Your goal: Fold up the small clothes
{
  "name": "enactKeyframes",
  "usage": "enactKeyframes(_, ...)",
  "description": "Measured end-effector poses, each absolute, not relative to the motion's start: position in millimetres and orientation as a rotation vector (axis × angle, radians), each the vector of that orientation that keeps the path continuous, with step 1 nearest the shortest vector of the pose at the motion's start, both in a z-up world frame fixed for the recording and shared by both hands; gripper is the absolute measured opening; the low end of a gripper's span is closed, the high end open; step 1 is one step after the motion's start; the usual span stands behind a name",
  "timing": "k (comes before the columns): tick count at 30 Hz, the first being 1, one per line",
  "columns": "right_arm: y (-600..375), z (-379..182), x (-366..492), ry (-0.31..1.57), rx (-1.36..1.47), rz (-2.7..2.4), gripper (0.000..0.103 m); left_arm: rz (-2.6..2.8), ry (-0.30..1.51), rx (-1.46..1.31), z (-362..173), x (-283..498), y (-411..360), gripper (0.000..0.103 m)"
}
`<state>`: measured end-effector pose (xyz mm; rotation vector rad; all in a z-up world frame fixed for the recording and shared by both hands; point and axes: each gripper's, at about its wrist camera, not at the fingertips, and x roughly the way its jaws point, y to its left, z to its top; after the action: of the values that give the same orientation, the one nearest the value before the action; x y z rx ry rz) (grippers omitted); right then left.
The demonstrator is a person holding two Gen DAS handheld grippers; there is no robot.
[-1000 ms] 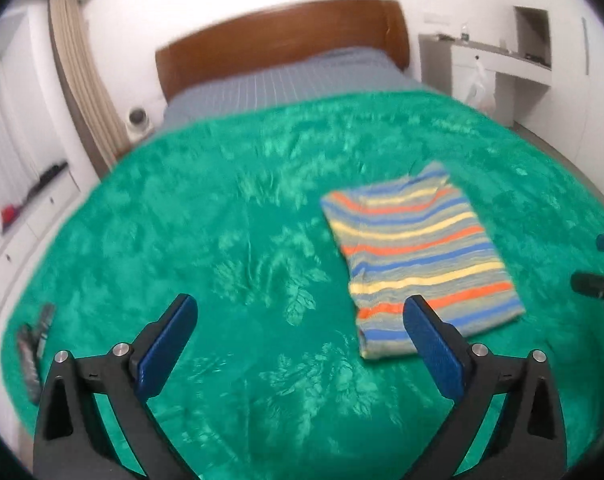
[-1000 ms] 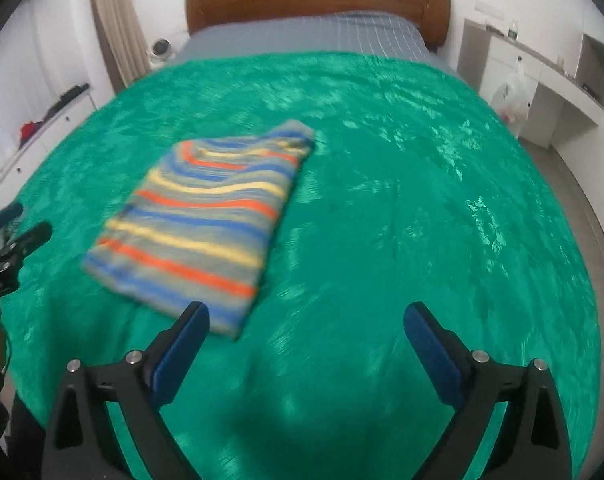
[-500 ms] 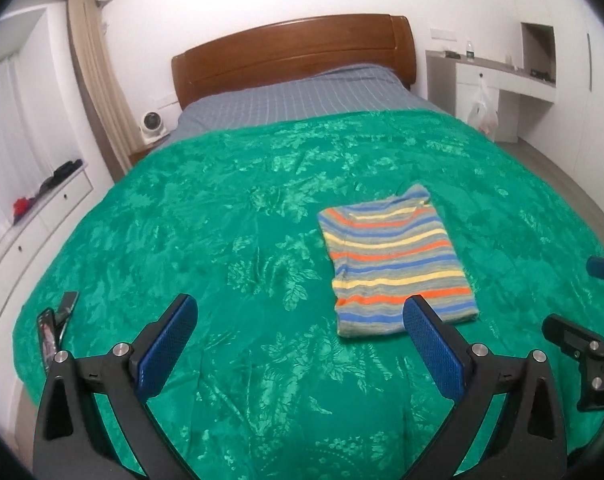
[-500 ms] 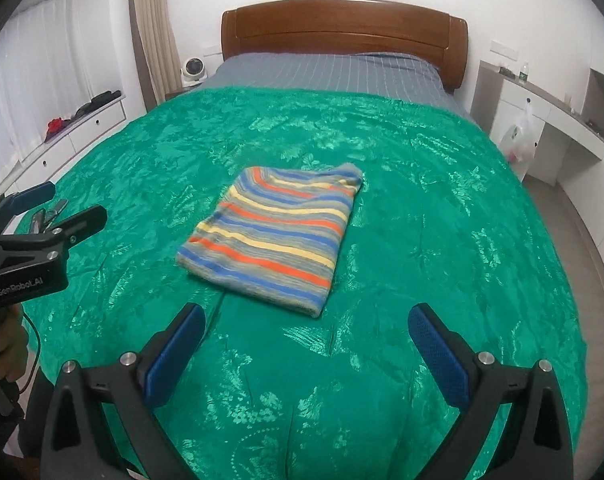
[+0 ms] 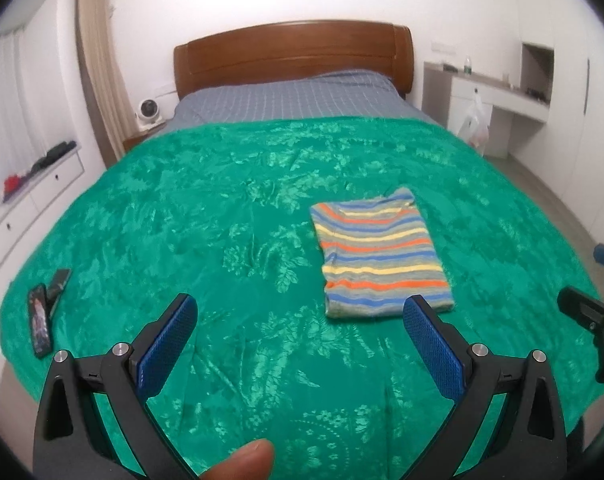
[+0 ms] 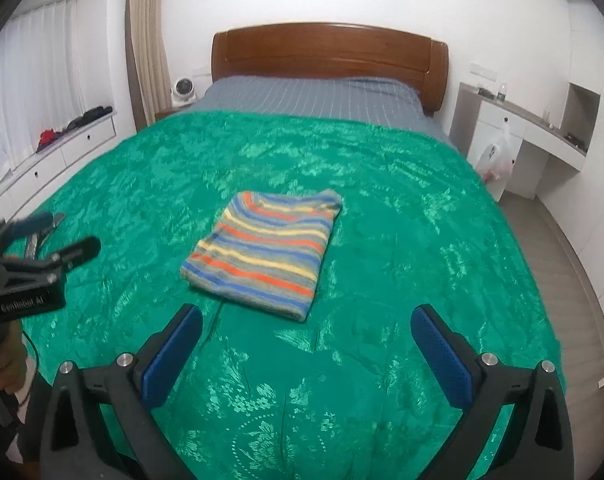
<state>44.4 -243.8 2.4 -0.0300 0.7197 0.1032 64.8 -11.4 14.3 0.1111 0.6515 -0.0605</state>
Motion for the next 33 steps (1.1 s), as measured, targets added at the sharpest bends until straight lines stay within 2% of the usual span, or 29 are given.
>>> enactKeyframes(8,-242,15,37,0.710,0.045,0.098,0.103,-0.085,0.653,0.142,24,47,-12,0.103)
enactKeyframes(16,-243,10,29,0.771,0.090,0.065,0.103,-0.082,0.686,0.055,29,38,-6,0.103)
enactKeyframes(24,-223,11,17,0.778,-0.026,0.015,0.103,-0.011,0.727,0.108,22,40,-11,0.103)
enactKeyframes(33,-223,15,14,0.772,-0.033,0.001,0.103,-0.039,0.784,0.105,20,38,-25,0.103)
